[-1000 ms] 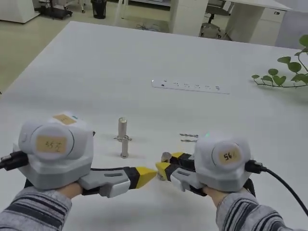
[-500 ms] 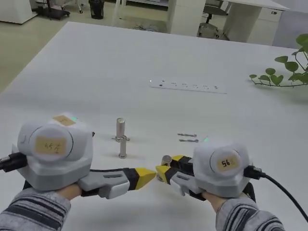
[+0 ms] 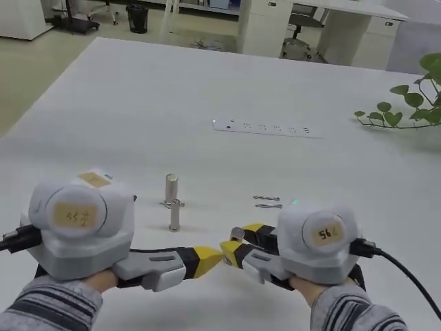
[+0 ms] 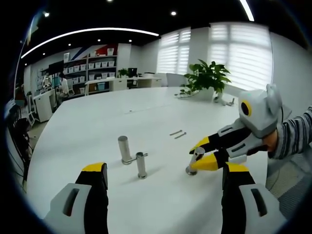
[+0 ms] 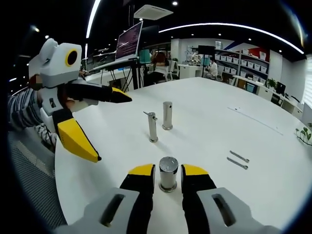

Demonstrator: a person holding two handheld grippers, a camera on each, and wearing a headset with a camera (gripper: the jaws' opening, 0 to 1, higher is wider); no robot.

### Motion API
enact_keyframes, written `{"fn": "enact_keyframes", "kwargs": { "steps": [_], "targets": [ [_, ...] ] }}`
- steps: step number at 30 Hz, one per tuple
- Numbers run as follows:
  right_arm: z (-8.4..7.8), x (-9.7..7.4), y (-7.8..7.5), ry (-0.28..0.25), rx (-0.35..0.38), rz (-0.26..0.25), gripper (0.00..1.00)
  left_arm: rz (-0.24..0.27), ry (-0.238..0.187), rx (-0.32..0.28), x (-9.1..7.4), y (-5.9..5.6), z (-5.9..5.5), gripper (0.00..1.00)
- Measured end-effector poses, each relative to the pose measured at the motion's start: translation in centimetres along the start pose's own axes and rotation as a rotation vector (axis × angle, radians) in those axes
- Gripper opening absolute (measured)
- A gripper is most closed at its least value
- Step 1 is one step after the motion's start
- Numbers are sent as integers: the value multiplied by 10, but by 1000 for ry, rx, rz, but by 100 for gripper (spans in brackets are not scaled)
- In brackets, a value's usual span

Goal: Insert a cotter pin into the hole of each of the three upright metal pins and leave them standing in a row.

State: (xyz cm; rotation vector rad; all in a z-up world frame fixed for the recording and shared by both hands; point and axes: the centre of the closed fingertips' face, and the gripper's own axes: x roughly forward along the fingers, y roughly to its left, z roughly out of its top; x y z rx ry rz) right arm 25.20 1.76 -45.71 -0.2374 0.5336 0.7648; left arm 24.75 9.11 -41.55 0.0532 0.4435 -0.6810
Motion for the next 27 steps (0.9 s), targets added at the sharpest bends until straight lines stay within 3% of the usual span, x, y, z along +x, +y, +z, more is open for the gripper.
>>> {"fn": "enact_keyframes", "kwargs": {
  "steps": [6, 17, 27],
  "targets": [
    [-5, -7, 1, 17, -1, 20, 23, -1, -20, -4, 0, -1, 3, 98],
    [-17, -24, -6, 48, 15, 72, 25, 6, -9, 9, 2, 0, 1, 98],
    [-21, -36, -36, 99, -24, 71, 25, 3, -8, -1, 3, -1, 0, 98]
  ]
}}
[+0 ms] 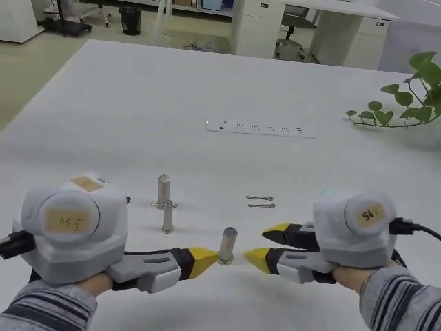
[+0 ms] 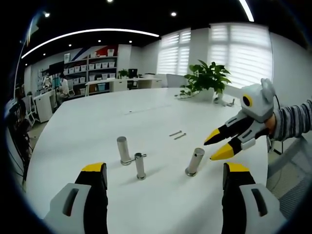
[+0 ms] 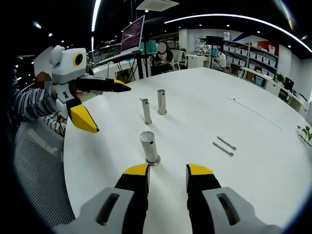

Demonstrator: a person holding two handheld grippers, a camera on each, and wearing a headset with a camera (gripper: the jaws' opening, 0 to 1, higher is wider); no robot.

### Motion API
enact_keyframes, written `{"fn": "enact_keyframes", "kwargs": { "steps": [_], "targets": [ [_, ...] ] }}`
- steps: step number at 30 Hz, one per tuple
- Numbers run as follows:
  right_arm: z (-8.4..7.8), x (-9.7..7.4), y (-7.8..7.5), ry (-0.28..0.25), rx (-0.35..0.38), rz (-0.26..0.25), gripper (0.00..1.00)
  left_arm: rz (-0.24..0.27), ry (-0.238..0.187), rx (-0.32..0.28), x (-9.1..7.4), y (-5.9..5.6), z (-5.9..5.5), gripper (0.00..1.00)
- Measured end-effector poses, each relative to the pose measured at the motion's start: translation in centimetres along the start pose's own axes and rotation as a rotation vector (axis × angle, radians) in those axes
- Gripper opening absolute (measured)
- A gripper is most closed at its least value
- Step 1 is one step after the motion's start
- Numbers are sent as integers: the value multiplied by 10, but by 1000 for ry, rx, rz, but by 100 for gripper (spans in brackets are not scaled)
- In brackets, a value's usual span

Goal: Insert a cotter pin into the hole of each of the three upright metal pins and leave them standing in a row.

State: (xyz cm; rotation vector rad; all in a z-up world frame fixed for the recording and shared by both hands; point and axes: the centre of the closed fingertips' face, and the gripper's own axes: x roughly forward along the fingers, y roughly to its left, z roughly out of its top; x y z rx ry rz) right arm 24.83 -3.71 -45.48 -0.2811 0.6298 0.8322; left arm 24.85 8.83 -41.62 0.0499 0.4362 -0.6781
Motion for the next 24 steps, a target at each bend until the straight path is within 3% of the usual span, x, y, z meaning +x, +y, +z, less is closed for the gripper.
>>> {"fn": "enact_keyframes", "kwargs": {
  "steps": [9, 24],
  "targets": [
    [-2, -2, -29, 80, -61, 10, 25, -1, -2, 6, 0, -1, 1, 98],
    [1, 12, -52, 228, -196, 83, 22, -3, 1, 7, 0, 0, 1, 97]
  ]
}}
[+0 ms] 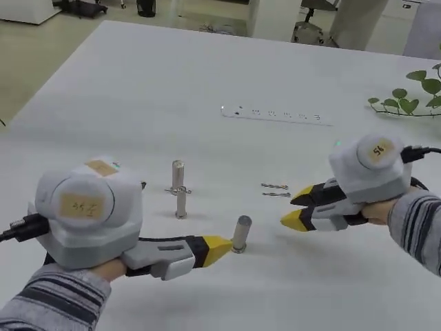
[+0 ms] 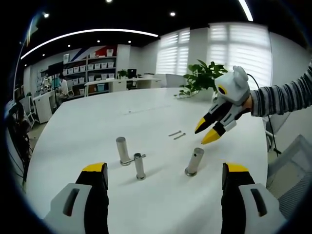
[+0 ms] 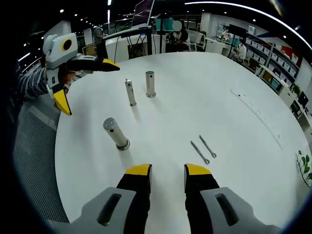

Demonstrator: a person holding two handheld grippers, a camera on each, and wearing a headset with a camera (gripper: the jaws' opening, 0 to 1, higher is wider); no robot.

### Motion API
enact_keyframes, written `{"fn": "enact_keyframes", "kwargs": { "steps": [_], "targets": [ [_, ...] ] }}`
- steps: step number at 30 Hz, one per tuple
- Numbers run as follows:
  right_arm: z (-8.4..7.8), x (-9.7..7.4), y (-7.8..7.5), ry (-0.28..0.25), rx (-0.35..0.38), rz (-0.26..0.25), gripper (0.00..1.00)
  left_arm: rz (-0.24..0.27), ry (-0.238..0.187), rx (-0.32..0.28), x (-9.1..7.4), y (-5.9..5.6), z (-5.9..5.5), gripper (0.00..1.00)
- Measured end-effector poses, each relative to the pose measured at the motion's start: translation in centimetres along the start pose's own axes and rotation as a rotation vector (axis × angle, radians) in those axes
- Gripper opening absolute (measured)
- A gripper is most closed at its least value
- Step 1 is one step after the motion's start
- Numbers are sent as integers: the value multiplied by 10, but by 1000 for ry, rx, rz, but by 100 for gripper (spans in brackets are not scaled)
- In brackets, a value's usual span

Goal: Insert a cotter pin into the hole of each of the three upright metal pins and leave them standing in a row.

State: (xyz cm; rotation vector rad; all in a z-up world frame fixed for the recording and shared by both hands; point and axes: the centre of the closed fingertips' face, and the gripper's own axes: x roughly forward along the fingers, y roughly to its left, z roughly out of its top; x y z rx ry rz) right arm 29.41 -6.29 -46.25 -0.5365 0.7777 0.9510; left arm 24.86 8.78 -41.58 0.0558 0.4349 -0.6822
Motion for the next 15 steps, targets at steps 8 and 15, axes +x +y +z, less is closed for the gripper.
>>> {"fn": "enact_keyframes", "kwargs": {
  "steps": [8, 15],
  "targets": [
    [2, 9, -17, 50, -33, 13, 21, -3, 14, -3, 1, 1, -3, 97],
    [-2, 18, -31, 104, -52, 28, 19, -12, 21, -5, 3, -1, -5, 96]
  ]
}}
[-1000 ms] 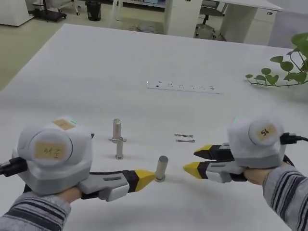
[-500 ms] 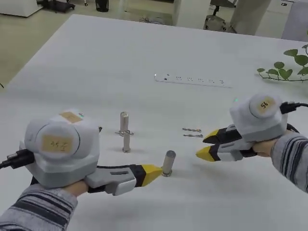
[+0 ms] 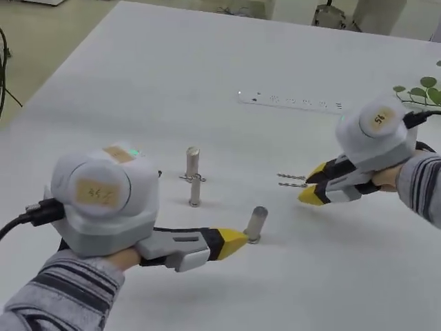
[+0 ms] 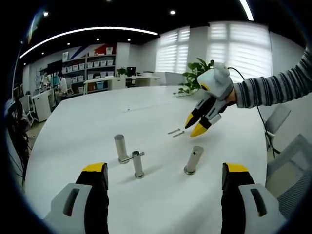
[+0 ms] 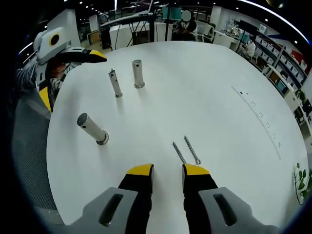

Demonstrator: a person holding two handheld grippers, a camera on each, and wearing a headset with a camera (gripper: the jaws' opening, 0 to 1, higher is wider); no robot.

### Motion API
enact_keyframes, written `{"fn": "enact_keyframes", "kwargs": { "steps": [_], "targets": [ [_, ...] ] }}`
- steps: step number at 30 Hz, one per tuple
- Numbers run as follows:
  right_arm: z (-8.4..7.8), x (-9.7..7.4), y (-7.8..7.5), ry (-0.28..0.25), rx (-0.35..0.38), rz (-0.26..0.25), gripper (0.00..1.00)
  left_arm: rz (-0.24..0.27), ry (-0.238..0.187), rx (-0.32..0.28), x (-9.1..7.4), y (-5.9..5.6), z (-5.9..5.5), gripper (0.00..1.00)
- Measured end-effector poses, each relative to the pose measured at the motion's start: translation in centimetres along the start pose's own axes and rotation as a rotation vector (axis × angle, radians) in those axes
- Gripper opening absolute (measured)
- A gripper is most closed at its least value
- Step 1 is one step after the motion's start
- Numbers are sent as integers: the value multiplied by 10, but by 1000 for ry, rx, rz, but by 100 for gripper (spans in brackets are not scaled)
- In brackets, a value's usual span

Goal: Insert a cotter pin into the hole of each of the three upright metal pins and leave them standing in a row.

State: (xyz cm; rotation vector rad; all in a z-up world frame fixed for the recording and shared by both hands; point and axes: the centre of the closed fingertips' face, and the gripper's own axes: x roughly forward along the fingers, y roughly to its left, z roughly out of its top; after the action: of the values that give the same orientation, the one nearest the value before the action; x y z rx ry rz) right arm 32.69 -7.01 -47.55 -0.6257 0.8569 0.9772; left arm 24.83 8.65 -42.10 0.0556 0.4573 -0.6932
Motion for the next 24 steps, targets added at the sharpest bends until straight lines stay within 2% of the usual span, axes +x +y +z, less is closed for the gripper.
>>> {"fn": "enact_keyframes", "kwargs": {
  "steps": [11, 21, 24],
  "targets": [
    [-1, 13, -11, 58, -41, 2, 14, 1, -3, -2, 0, 0, 1, 94],
    [-6, 20, -15, 109, -49, 41, 8, -7, 6, 1, 2, -2, -1, 94],
    [-6, 20, -13, 121, -38, 72, 4, -10, 10, 3, 2, -2, -2, 94]
  ]
}}
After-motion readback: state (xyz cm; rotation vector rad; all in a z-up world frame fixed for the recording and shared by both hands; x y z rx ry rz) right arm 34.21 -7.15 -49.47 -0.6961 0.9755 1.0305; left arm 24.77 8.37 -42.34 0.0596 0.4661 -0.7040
